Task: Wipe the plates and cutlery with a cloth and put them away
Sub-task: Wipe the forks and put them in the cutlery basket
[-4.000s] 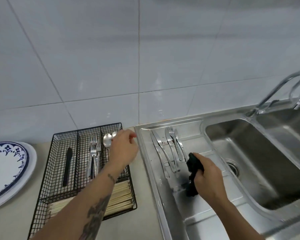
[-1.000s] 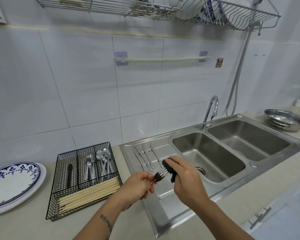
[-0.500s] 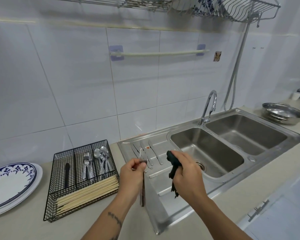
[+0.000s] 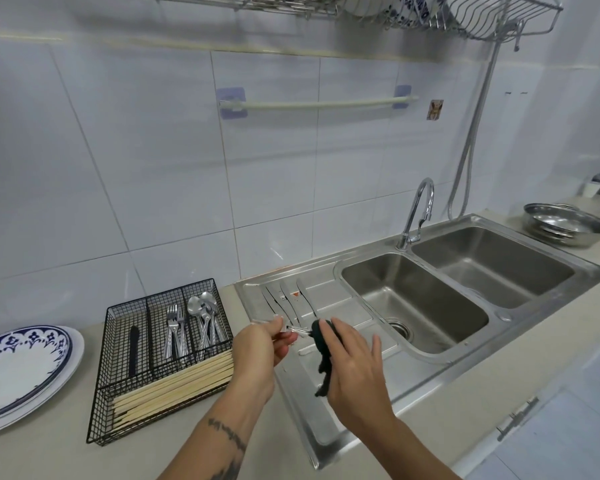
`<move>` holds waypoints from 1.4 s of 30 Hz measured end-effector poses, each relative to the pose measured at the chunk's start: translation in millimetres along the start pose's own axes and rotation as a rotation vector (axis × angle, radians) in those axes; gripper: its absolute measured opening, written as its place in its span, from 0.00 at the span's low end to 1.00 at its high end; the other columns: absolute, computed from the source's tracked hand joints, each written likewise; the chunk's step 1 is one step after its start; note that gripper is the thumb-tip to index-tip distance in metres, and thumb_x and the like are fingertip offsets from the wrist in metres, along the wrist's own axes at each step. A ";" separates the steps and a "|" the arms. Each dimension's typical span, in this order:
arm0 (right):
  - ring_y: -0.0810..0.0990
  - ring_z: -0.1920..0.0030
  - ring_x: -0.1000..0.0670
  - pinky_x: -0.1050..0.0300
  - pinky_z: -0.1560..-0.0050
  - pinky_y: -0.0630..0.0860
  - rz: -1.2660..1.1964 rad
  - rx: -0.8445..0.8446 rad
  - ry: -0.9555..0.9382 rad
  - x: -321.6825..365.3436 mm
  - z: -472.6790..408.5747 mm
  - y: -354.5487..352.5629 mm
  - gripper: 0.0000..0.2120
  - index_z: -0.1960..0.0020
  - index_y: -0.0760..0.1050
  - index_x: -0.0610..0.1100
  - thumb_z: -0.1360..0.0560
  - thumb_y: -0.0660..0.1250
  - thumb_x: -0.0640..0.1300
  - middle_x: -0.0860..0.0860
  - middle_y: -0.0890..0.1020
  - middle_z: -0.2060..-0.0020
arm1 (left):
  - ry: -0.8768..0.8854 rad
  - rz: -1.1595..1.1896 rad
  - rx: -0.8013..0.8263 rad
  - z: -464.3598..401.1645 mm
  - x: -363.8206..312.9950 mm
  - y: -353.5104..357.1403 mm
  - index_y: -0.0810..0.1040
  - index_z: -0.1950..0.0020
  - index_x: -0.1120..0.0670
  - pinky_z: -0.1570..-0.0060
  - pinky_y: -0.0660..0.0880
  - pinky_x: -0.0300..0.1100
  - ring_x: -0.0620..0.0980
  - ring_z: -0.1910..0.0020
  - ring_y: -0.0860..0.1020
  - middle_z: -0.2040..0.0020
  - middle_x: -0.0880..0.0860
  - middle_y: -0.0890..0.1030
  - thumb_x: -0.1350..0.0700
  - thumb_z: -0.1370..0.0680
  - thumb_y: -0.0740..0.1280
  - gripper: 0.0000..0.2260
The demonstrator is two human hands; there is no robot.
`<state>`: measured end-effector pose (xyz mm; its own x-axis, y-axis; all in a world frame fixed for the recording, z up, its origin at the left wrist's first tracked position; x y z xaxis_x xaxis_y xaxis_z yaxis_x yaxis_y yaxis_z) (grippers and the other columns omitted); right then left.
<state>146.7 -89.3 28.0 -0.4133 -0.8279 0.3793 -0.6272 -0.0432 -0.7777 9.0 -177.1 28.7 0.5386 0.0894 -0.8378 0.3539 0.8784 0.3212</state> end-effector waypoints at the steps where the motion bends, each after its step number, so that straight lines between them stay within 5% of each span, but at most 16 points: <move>1: 0.72 0.32 0.46 0.31 0.31 0.61 0.009 -0.001 -0.003 1.2 -0.8 -1.8 0.34 0.27 0.64 0.50 0.33 0.61 0.36 0.51 0.71 0.32 | -0.005 0.001 0.003 1.3 0.7 -1.0 0.80 0.52 0.62 0.63 0.76 0.40 0.51 0.62 0.84 0.67 0.55 0.85 0.61 0.21 0.68 0.04; 6: 0.72 0.34 0.49 0.33 0.29 0.60 0.086 -0.014 -0.110 17.5 -8.4 -7.6 0.33 0.29 0.68 0.50 0.33 0.67 0.38 0.51 0.74 0.35 | -0.006 0.004 0.038 6.3 -3.4 8.7 0.81 0.54 0.61 0.64 0.75 0.39 0.50 0.66 0.84 0.67 0.55 0.84 0.63 0.23 0.68 0.03; 11: 0.75 0.52 0.49 0.48 0.49 0.77 -0.017 -0.017 -0.033 -8.7 -16.5 -15.9 0.26 0.34 0.71 0.51 0.32 0.64 0.38 0.52 0.78 0.45 | 0.084 -0.004 0.138 7.9 -13.2 2.7 0.77 0.55 0.59 0.60 0.76 0.42 0.52 0.63 0.83 0.67 0.55 0.83 0.65 0.20 0.66 0.04; 16: 0.76 0.51 0.51 0.52 0.48 0.74 -0.118 0.016 -0.019 -9.4 -28.9 -25.3 0.22 0.39 0.75 0.54 0.29 0.59 0.37 0.56 0.79 0.48 | 0.247 -0.107 0.290 9.7 -19.8 2.0 0.78 0.50 0.59 0.55 0.79 0.45 0.53 0.59 0.82 0.59 0.57 0.82 0.69 0.22 0.67 0.07; 22: 0.76 0.44 0.49 0.56 0.38 0.69 -0.029 -0.159 -0.163 15.0 -31.4 -32.5 0.22 0.38 0.78 0.46 0.30 0.63 0.33 0.52 0.79 0.43 | 0.194 -0.077 0.151 7.6 -12.9 -1.1 0.82 0.55 0.60 0.60 0.78 0.43 0.50 0.65 0.81 0.65 0.56 0.83 0.64 0.23 0.71 0.01; 26: 0.73 0.34 0.46 0.49 0.30 0.66 0.020 -0.131 -0.308 26.9 -21.1 -16.1 0.29 0.31 0.73 0.44 0.32 0.64 0.32 0.47 0.75 0.34 | 0.096 0.007 0.123 1.0 -15.1 -1.0 0.81 0.53 0.60 0.64 0.78 0.40 0.47 0.68 0.80 0.65 0.54 0.83 0.63 0.22 0.70 0.01; 34: 0.70 0.30 0.44 0.44 0.28 0.65 0.012 -0.041 -0.298 28.9 -12.5 5.7 0.33 0.30 0.72 0.45 0.34 0.63 0.29 0.46 0.74 0.31 | 0.025 0.017 0.033 -13.2 -5.3 -14.8 0.80 0.54 0.59 0.67 0.76 0.39 0.48 0.68 0.81 0.68 0.53 0.83 0.63 0.21 0.68 0.03; 38: 0.73 0.34 0.45 0.42 0.33 0.71 0.032 0.061 -0.288 13.7 -18.6 16.7 0.39 0.29 0.71 0.46 0.39 0.76 0.32 0.47 0.74 0.32 | -0.013 0.055 -0.020 -23.5 -0.5 -27.6 0.80 0.55 0.60 0.68 0.75 0.39 0.47 0.69 0.81 0.69 0.52 0.83 0.63 0.21 0.67 0.04; 42: 0.75 0.40 0.45 0.50 0.38 0.75 0.030 0.070 -0.289 27.6 -33.7 21.3 0.34 0.33 0.75 0.45 0.38 0.73 0.30 0.46 0.77 0.36 | -0.024 0.086 -0.042 -36.3 -2.8 -34.4 0.79 0.55 0.60 0.65 0.76 0.40 0.47 0.68 0.81 0.70 0.52 0.82 0.63 0.20 0.66 0.05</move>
<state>99.8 -94.3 38.9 -0.2197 -0.9537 0.2055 -0.5665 -0.0468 -0.8227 -32.5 -190.5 4.0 0.5841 0.1544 -0.7968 0.2736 0.8868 0.3724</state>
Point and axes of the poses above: each hand's wrist, its own z-axis away from the middle knuckle, its own y-axis out of the palm, x = y × z, the point moved 6 cm from there along -z, towards the middle knuckle
